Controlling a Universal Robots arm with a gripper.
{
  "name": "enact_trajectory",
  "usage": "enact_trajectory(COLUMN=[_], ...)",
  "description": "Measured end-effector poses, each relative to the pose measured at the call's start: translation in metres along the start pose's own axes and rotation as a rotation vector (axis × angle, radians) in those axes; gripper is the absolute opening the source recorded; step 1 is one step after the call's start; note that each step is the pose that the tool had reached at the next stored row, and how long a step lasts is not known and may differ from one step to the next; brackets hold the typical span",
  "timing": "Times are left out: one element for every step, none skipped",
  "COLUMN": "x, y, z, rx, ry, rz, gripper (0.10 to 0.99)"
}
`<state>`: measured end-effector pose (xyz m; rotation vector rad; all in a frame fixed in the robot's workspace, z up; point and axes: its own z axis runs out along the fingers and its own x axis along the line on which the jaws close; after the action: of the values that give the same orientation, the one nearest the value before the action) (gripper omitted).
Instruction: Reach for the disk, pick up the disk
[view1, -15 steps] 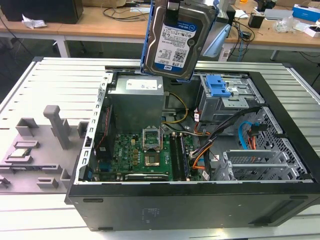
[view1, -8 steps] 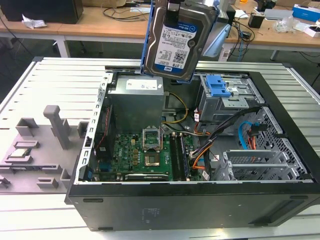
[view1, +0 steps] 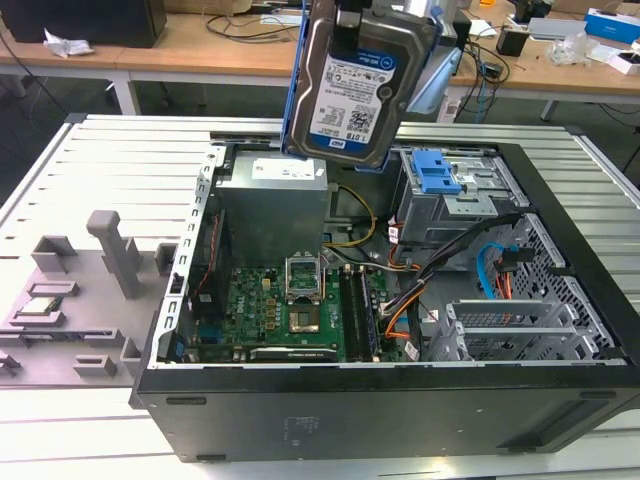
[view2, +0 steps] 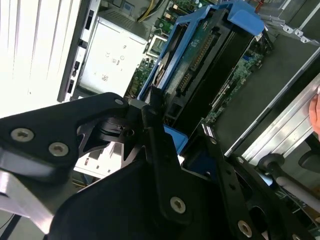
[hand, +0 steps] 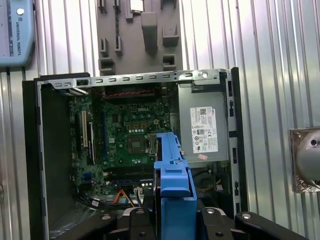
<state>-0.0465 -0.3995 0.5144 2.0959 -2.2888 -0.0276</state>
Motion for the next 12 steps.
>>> enact_trajectory(x=[0.0011, 0.0026, 0.0036, 0.0058, 0.0073, 0.0083, 0.0102, 0.0128, 0.0146, 0.0163, 0.0193, 0.0212], y=[-0.0001, -0.0003, -0.0003, -0.0005, -0.0007, -0.0008, -0.0009, -0.0012, -0.0013, -0.0015, -0.0017, -0.0019], z=[0.0, 0.0, 0.0, 0.0001, 0.0001, 0.0001, 0.0001, 0.0002, 0.0002, 0.0002, 0.0002, 0.0002], rx=[0.0, 0.0, 0.0, 0.0, 0.0, 0.0, 0.0, 0.0, 0.0, 0.0, 0.0, 0.0], ry=[-0.0001, 0.0, 0.0, 0.0, 0.0, 0.0001, 0.0, -0.0001, 0.0, 0.0, 0.0, 0.0001], rz=[0.0, 0.0, 0.0, 0.0, 0.0, 0.0, 0.0, 0.0, 0.0, 0.0, 0.0, 0.0], gripper=[0.373, 0.373, 0.373, 0.373, 0.373, 0.373, 0.373, 0.373, 0.373, 0.373, 0.373, 0.373])
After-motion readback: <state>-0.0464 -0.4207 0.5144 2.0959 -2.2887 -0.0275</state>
